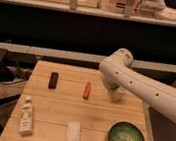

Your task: Drag the pepper across the table

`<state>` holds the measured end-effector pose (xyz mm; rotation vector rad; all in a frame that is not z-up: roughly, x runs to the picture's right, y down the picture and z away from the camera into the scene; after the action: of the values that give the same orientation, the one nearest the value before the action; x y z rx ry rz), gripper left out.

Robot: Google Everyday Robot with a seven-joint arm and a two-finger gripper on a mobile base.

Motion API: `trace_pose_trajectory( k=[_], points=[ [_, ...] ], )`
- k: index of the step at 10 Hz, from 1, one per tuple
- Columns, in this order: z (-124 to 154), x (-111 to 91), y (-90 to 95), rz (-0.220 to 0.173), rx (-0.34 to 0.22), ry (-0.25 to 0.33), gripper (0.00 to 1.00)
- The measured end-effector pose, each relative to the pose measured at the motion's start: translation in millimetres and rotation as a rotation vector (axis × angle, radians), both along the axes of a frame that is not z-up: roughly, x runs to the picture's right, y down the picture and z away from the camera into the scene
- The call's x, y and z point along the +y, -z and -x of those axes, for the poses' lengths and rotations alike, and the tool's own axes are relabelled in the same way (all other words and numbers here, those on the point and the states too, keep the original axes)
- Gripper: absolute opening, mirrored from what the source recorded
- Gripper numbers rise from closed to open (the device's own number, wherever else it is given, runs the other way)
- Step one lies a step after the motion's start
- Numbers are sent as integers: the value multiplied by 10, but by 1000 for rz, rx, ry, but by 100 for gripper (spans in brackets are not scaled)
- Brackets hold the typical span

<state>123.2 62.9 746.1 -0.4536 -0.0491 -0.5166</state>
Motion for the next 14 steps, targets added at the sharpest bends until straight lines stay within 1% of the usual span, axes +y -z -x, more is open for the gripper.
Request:
trace_pose_trajectory(
  k=[3, 5, 7, 14],
  points=[
    [76, -4, -80, -4, -34, 44, 80],
    [105, -11, -113, -6, -50, 64, 80],
    [153, -20, -177, -9, -77, 96, 80],
    [269, -22, -368, -13, -145, 178, 80]
  ],
)
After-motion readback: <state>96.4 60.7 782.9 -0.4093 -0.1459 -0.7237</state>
